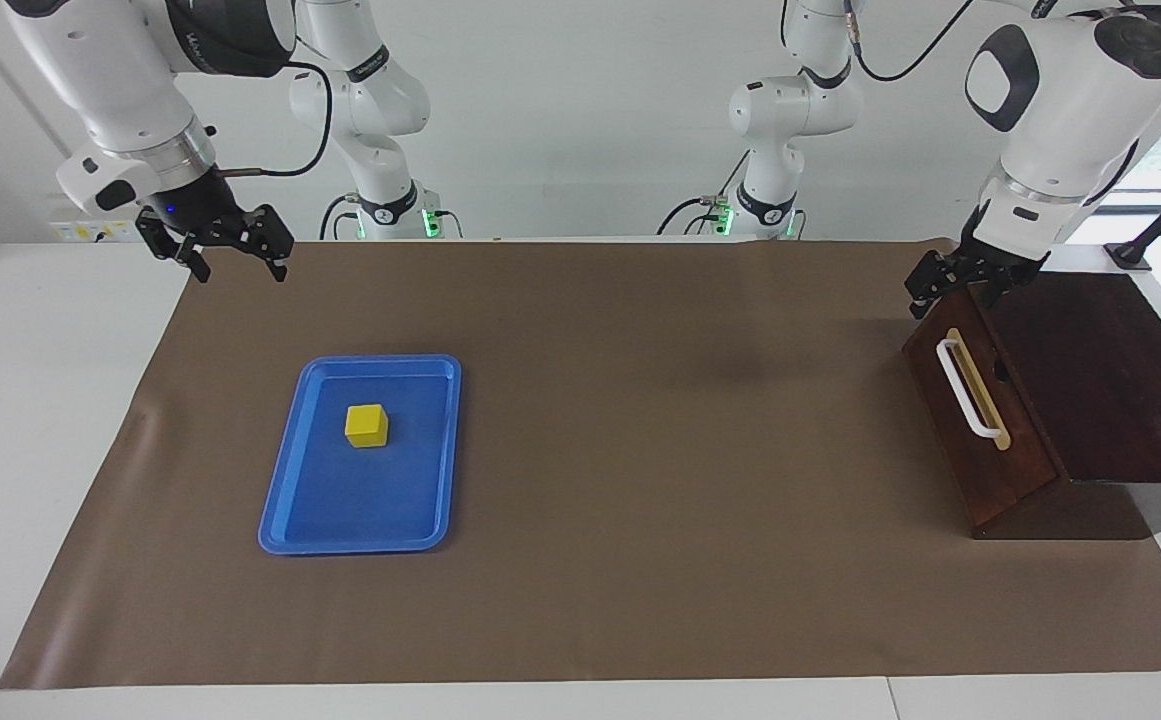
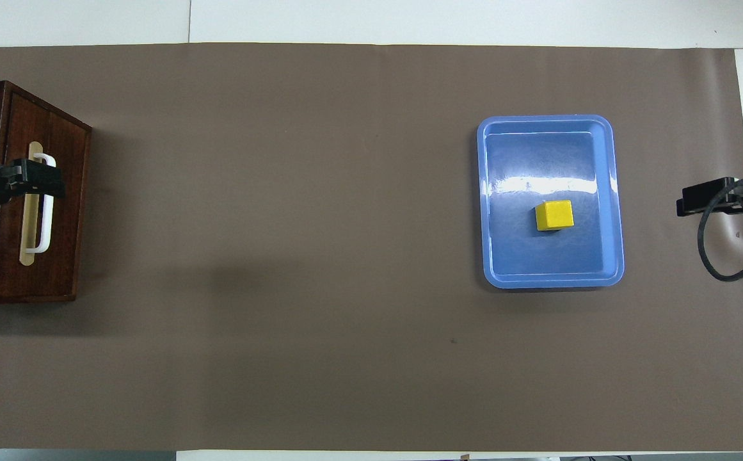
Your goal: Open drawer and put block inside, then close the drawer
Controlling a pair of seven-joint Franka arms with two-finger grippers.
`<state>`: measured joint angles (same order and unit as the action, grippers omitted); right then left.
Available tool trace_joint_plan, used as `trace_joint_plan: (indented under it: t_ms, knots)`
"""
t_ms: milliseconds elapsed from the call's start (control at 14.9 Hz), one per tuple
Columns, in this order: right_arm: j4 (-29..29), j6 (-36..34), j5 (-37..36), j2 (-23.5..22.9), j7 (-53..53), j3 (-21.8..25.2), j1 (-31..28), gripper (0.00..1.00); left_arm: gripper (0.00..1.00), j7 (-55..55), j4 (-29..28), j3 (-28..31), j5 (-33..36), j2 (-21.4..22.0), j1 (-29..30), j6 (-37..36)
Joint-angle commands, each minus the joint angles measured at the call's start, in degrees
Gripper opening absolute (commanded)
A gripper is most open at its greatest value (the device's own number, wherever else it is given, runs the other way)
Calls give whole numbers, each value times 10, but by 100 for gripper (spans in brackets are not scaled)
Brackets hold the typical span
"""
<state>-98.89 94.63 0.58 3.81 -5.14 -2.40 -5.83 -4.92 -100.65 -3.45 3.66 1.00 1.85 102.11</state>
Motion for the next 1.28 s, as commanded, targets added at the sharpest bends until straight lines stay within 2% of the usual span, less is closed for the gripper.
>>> trace_joint_plan:
  t_ms: [0,201,403,537,671,940,1208]
  knots:
    - [4,27,9,-31,-122,-4,-6,100,100,0,-45,0,66,-2,-23,55]
    - [27,33,83,-78,-278,0,-30,100,100,-36,-57,0,116,-37,-26,91]
    - [40,40,98,-110,-486,-1,-25,100,100,-44,-67,0,134,-63,-19,129]
    - [46,51,173,-138,-598,4,-34,100,100,-44,-99,1,136,-67,-14,179]
    - [42,52,216,-161,-628,12,-45,100,100,-44,-124,1,154,-67,-6,213]
    - [-18,100,284,-165,-658,13,-54,100,100,-44,-126,1,155,-79,-1,237]
    - [-60,116,344,-202,-612,12,-76,100,100,-43,-140,1,155,-80,13,263]
